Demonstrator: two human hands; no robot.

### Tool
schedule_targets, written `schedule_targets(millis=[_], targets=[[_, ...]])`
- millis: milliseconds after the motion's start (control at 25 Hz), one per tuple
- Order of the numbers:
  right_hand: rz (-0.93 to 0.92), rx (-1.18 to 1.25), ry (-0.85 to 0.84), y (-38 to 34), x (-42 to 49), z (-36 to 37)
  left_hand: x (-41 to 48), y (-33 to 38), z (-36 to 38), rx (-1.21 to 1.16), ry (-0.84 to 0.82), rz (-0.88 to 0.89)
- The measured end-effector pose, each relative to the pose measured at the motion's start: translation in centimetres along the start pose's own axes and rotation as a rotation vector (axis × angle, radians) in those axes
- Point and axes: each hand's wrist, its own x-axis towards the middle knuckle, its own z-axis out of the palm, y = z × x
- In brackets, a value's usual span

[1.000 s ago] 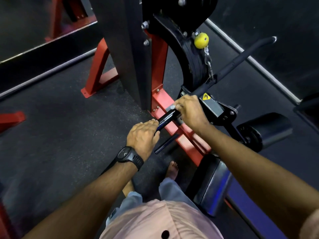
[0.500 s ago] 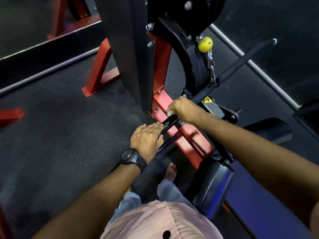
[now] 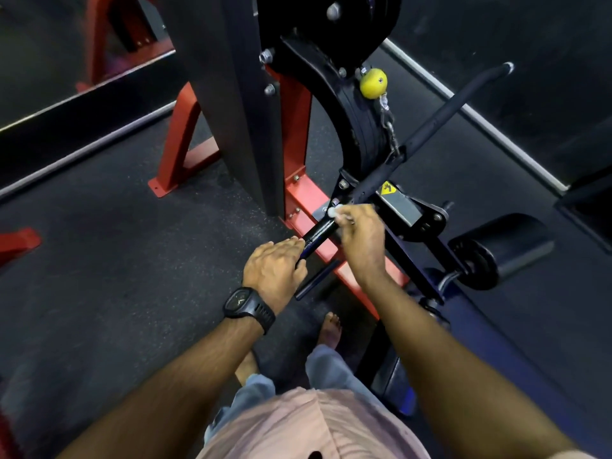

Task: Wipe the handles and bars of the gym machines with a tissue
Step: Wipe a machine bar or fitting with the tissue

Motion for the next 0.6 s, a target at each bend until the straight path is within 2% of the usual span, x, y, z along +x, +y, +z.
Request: schedule_targets(millis=[120,240,480,600], targets=[[0.360,0.281,0.241,-1.3,-2.2,2.3,0.0,0.1,0.0,0.017,-0.009,0.007],[0.537,0.490,0.372,-1.4,-1.6,3.3,0.2,-0.1,-0.1,0.008,-0.020,-0.014],[0.755,0.775,0.466,-1.3,-0.8,4.5,0.3,-0.2,-0.3,0.017,-0.015,-0.006],[0.773,0.809,0.479,-0.3,-0.1,4.7,0.3,-0.2,-0.4,0.011,-0.024,0.005]])
